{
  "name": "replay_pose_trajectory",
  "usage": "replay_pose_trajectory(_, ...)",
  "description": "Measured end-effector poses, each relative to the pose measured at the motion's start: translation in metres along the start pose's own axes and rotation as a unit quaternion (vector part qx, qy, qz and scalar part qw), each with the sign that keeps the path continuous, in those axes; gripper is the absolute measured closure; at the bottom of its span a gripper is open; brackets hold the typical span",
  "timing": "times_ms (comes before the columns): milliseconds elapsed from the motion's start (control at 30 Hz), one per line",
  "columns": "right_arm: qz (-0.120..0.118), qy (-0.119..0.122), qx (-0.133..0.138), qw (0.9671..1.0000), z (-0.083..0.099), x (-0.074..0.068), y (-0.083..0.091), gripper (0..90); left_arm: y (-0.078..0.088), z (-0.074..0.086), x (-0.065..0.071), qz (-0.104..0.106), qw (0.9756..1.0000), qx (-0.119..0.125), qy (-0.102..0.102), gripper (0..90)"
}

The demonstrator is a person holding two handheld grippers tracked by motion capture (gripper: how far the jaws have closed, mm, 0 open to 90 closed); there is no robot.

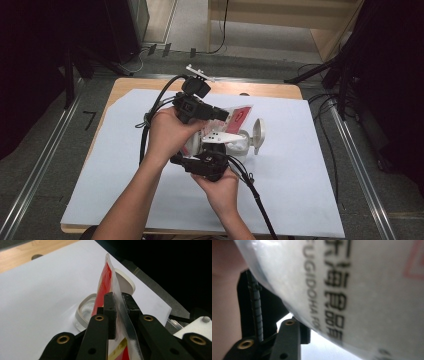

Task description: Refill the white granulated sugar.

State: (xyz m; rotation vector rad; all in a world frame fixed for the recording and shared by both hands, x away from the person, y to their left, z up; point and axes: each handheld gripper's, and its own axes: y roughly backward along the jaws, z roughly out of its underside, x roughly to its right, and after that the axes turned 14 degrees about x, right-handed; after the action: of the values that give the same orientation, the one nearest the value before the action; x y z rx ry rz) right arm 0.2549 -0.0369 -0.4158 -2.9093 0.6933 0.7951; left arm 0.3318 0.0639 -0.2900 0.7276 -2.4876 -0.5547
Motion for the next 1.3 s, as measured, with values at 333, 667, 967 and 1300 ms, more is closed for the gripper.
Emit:
replay_pose_trajectory(333,0.000,0.003,-0.002,1.0000,-0.002,0.000,-0.001,63.8,-0.003,-0.007,-0.009,0.016,0.9994,-0.030,0.012,86.0)
replay_pose_trajectory(667,0.001,0.010,0.004,0.9999,-0.004,-0.001,0.001,64.4,-0.013,-0.023,-0.007,0.012,0.9954,-0.095,-0.005,87.8)
replay_pose_trajectory(967,-0.010,0.008,0.017,0.9998,-0.007,0.002,0.004,64.6,-0.023,-0.035,-0.001,-0.003,0.9919,-0.127,-0.011,87.7)
replay_pose_trajectory(1300,-0.008,0.035,0.028,0.9990,-0.004,0.002,0.007,66.0,-0.025,-0.037,-0.007,0.001,0.9913,-0.131,0.016,88.2)
